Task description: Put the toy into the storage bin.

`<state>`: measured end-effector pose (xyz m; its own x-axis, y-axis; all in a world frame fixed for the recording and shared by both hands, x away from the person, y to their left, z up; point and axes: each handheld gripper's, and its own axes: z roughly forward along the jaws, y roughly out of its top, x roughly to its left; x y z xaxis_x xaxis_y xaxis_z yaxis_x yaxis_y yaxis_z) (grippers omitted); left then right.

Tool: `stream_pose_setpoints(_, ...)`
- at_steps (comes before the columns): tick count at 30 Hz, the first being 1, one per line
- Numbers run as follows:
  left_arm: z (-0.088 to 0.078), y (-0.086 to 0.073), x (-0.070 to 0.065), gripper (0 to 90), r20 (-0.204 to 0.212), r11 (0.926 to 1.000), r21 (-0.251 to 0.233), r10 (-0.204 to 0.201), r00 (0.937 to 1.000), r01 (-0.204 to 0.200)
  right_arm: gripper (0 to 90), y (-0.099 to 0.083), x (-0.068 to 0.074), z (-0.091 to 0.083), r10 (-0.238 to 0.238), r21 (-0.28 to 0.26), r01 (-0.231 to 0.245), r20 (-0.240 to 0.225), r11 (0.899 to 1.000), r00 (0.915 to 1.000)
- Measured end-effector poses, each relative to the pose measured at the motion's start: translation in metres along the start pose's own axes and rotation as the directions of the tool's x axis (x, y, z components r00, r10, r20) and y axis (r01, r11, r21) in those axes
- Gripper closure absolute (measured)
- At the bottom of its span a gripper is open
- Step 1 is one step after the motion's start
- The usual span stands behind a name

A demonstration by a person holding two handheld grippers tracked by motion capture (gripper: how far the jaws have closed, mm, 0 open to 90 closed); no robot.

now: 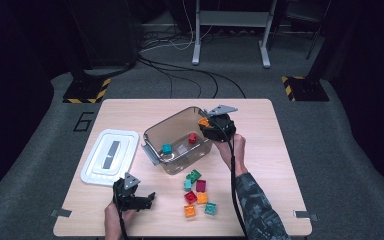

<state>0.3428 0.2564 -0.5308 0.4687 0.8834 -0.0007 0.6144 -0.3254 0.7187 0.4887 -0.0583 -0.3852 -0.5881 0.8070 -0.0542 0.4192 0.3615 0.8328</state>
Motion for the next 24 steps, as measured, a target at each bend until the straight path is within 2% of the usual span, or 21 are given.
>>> stream_pose_setpoints(4,0.0,0.0,0.0,1.1,0.0,1.0,0.0,0.001,1.0,-0.001,55.0,0.0,0.001,0.003,0.0,0.02,0.001,-0.005,1.0,1.0)
stream_pose_setpoints(9,0.0,0.0,0.0,1.1,0.001,1.0,0.0,0.0,1.0,0.0,29.8,-0.001,0.003,-0.004,-0.002,0.007,0.002,0.019,1.0,0.9998)
stream_pose_setpoints(14,0.0,0.0,0.0,1.2,0.001,1.0,0.0,-0.001,1.0,0.001,16.2,-0.006,0.004,-0.018,0.002,-0.017,-0.002,0.015,1.0,0.9999)
stream_pose_setpoints(19,0.0,0.0,0.0,1.2,0.001,1.0,0.0,-0.001,1.0,0.001,9.7,-0.02,0.003,-0.035,0.015,-0.037,-0.016,-0.008,0.999,0.9999)
stream_pose_setpoints(24,0.0,0.0,0.0,1.2,0.0,1.0,0.0,-0.002,1.0,0.002,6.3,-0.037,0.003,-0.046,0.039,-0.033,-0.04,-0.021,0.999,0.999)
